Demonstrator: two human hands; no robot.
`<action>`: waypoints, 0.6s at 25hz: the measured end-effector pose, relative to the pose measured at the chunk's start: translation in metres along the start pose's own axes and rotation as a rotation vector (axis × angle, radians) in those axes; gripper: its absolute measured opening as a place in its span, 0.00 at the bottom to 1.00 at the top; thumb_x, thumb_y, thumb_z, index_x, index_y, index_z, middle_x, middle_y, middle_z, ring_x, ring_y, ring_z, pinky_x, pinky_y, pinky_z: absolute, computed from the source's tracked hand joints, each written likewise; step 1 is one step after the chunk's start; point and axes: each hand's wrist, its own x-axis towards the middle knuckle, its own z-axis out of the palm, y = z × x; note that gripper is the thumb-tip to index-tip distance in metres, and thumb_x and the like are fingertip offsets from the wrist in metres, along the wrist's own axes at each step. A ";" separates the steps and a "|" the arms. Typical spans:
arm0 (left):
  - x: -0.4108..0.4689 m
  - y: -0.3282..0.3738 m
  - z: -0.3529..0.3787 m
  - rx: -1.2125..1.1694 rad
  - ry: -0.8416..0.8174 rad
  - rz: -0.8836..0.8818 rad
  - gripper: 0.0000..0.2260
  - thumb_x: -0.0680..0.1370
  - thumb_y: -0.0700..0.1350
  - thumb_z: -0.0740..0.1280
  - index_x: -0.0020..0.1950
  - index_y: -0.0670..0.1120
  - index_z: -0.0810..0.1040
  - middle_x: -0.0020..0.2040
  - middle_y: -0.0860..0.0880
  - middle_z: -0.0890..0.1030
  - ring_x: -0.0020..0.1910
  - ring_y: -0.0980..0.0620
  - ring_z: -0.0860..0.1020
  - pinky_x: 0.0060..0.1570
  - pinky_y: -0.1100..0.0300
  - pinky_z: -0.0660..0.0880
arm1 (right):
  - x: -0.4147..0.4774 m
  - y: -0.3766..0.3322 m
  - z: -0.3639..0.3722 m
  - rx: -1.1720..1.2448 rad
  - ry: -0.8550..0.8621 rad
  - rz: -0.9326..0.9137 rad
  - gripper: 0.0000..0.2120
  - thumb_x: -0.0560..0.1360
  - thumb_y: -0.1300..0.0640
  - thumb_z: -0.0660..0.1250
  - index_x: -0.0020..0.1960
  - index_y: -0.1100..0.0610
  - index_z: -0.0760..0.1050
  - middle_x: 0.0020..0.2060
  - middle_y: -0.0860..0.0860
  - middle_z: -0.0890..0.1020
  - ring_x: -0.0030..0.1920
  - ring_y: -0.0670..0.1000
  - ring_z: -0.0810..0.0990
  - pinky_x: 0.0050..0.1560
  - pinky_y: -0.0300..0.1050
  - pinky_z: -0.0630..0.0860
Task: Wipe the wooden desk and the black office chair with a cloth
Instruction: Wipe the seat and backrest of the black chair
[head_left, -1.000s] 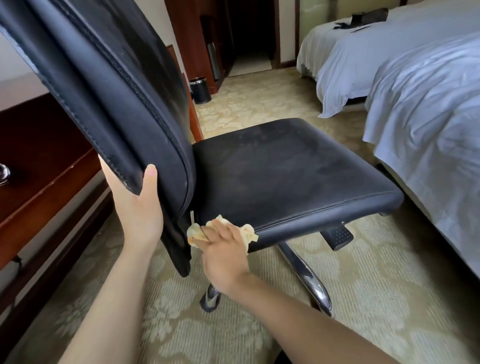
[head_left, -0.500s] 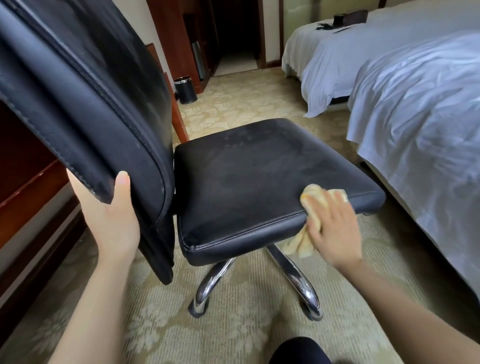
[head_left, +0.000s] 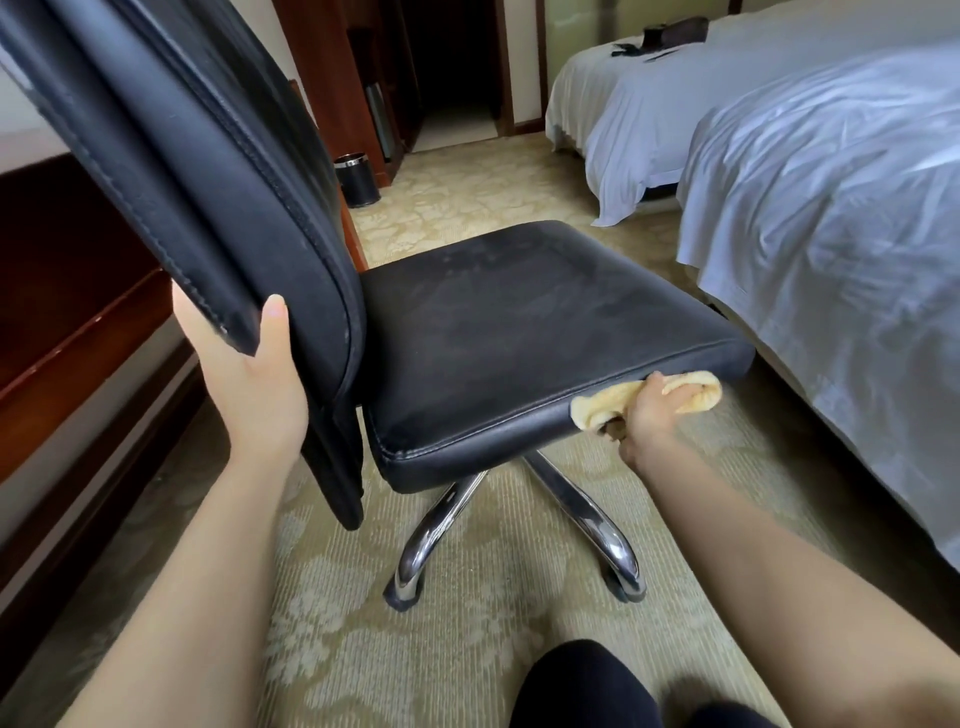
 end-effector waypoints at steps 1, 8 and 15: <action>0.001 -0.002 0.000 0.001 -0.024 -0.001 0.29 0.76 0.52 0.63 0.76 0.53 0.56 0.68 0.63 0.68 0.64 0.70 0.67 0.57 0.82 0.61 | -0.007 0.006 0.005 0.056 -0.037 0.099 0.29 0.81 0.45 0.51 0.76 0.45 0.40 0.66 0.54 0.67 0.52 0.57 0.74 0.47 0.54 0.74; -0.008 0.005 -0.003 0.030 -0.075 -0.010 0.29 0.78 0.47 0.62 0.76 0.49 0.55 0.71 0.55 0.67 0.66 0.64 0.67 0.56 0.82 0.61 | -0.092 0.046 0.004 -0.009 -0.566 0.425 0.18 0.82 0.49 0.54 0.57 0.63 0.72 0.33 0.54 0.83 0.33 0.51 0.81 0.30 0.41 0.75; -0.037 0.035 0.007 0.062 -0.056 -0.229 0.28 0.79 0.49 0.63 0.75 0.58 0.54 0.70 0.59 0.67 0.66 0.61 0.68 0.60 0.67 0.63 | -0.155 -0.041 -0.002 -0.180 -0.821 0.397 0.18 0.80 0.56 0.59 0.70 0.54 0.65 0.56 0.58 0.79 0.54 0.55 0.79 0.57 0.52 0.76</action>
